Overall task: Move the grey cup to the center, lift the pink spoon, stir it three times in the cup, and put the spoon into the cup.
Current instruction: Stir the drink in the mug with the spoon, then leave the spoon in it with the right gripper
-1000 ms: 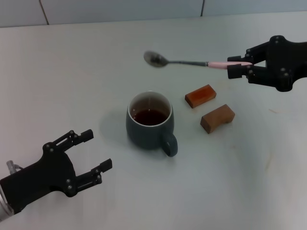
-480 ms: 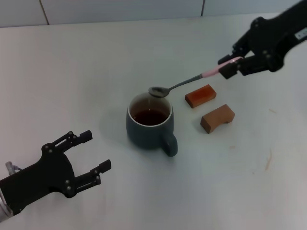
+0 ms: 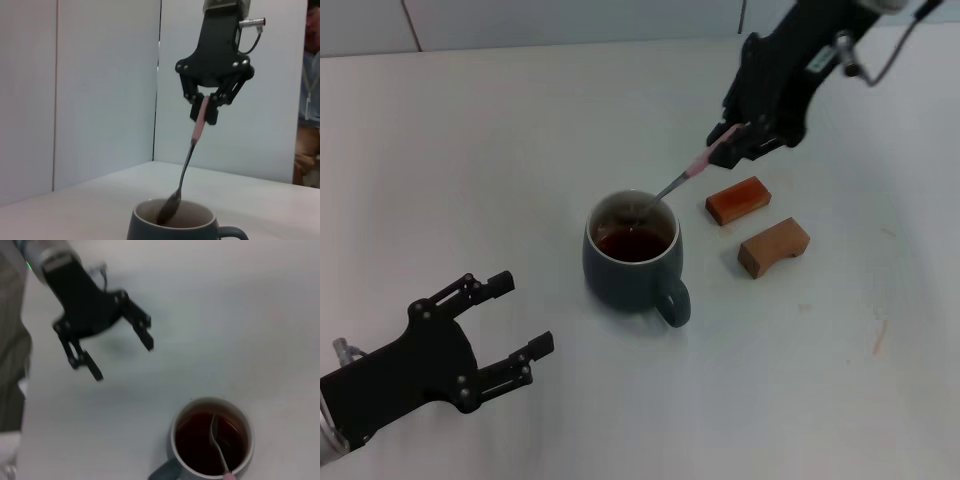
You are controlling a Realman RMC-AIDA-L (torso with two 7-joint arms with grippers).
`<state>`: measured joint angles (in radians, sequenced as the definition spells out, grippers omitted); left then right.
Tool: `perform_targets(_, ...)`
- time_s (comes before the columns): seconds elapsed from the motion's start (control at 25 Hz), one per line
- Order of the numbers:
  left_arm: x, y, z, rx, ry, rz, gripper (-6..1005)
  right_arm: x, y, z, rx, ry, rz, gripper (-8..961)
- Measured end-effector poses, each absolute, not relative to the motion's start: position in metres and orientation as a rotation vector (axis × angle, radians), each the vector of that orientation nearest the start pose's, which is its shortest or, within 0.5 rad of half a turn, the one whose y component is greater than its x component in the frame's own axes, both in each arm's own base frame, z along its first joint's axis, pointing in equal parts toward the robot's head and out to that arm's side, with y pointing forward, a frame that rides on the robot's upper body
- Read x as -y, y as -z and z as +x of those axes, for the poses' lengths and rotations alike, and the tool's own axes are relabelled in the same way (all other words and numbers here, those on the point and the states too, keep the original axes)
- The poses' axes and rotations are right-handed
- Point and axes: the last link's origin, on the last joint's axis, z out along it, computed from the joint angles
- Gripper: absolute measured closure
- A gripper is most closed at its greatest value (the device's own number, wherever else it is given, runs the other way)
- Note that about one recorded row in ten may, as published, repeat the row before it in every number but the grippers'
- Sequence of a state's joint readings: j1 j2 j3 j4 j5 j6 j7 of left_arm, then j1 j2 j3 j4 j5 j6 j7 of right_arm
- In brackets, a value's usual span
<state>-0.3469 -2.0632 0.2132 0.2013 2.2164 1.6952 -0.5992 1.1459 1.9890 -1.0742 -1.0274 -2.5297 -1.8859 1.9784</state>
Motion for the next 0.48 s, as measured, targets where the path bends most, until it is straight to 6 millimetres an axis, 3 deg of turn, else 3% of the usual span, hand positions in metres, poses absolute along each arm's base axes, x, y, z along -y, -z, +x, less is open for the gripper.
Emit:
perform_targets(0.32, -0.223, 0.038, -0.318, 0.350, 0.941, -2.502, 191, -0.395, 0.005, 0.035, 0.081, 0.788, -3.041, 833)
perform_targets(0.48, -0.223, 0.038, -0.317, 0.348, 0.941, -2.503, 191, -0.394, 0.017, 0.033, 0.103, 0.847, -3.034, 832)
